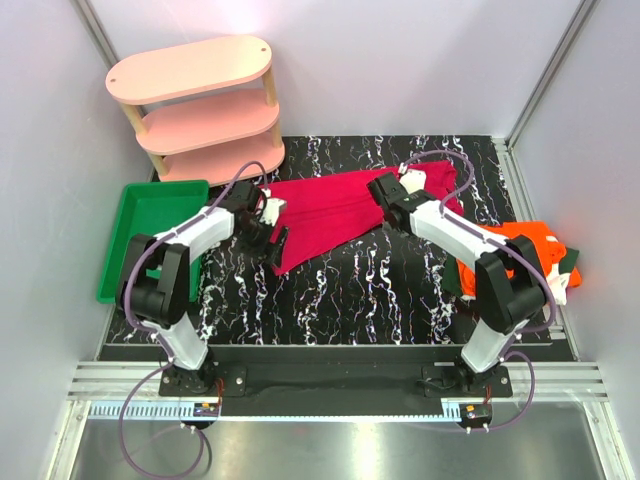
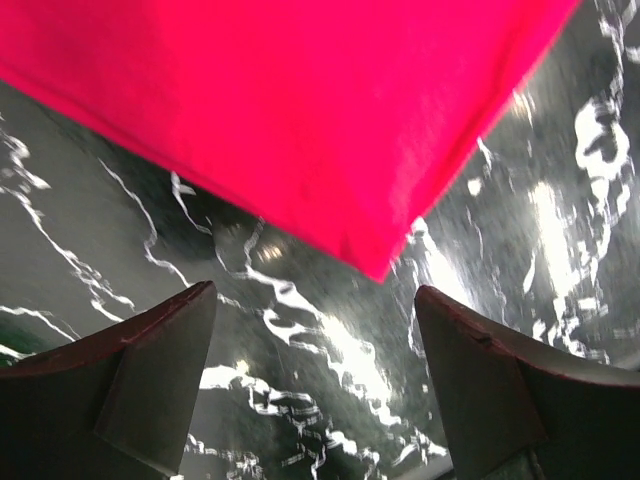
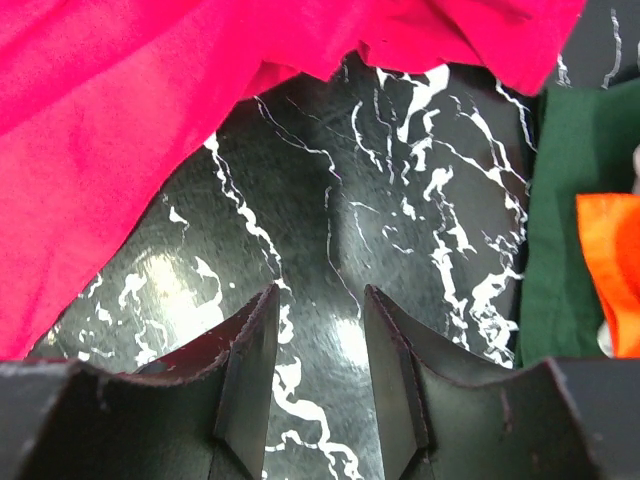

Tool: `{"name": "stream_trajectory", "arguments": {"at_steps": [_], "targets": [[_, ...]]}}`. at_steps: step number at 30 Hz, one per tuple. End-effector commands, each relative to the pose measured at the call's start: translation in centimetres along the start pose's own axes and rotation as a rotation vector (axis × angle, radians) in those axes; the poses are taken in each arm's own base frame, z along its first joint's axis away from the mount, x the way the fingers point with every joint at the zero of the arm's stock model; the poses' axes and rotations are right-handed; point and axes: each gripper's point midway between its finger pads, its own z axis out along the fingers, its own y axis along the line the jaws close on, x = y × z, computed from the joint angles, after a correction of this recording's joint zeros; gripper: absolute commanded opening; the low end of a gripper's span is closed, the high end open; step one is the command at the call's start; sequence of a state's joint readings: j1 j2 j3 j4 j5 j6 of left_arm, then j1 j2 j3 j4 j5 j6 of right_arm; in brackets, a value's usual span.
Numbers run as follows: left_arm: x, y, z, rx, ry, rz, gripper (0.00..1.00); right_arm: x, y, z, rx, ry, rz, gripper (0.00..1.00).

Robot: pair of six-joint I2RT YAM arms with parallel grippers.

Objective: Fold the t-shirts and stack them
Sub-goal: Grap the side of the flattened tshirt closest away from the robot with both arms

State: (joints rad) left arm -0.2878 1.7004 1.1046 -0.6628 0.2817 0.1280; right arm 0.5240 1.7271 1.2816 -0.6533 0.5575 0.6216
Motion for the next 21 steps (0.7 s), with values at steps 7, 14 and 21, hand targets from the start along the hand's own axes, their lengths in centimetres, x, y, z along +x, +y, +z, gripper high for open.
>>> {"name": "stream_trajectory", "arguments": {"at_steps": [7, 14, 21], "targets": [[-2.5, 1.2, 2.0, -0.129, -0.08, -0.066, 0.72, -1.9, -0.9, -3.1, -0.023, -0.08, 0.074, 0.47], [-2.2, -0.6, 1.1, -0.154, -0.107, -0.045, 0.68, -1.4, -0.6, -2.4, -0.013, -0.064, 0.068, 0.47], [-0.7, -1.3, 1.3, -0.143, -0.072, -0.033, 0.63, -1.4, -0.2, -2.0, -0.008, -0.059, 0.061, 0.47]]}}
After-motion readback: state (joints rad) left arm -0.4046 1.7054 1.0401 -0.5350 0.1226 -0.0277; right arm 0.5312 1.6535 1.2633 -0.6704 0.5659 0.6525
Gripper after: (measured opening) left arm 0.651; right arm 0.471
